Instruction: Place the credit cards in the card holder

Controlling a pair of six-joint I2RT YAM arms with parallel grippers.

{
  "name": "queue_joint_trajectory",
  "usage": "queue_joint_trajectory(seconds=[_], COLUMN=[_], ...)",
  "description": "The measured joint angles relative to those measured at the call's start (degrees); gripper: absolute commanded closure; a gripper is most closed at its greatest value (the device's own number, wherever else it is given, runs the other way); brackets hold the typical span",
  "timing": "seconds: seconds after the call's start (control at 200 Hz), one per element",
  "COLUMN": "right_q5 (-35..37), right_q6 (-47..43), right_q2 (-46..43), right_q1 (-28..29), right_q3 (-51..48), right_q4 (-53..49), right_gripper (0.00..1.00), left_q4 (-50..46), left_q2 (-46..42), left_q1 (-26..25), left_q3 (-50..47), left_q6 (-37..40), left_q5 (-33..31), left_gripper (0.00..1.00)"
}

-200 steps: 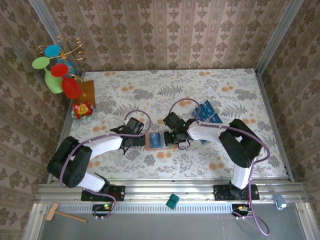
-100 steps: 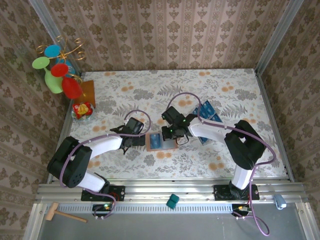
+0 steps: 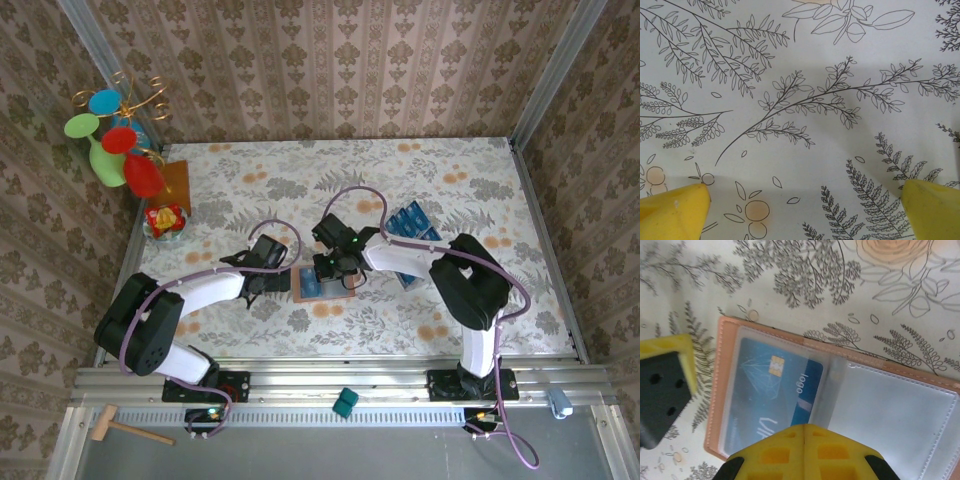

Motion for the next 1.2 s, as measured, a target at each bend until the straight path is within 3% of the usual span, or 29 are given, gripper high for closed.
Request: queue_joint_trajectory(seconds=[1.2], right_q5=[-2.1], right_q6=[0.2], right_q2=[4.2], right_q1=[1.0], right_q3=[2.6], right_q4=[1.0], right_gripper=[0.98], left_q4=[1.6], left_q2=[1.8], left_q1=[0.3], left_q3=[0.5], left_q6=[0.0], left_q5=[1.7], left_gripper=[0.0])
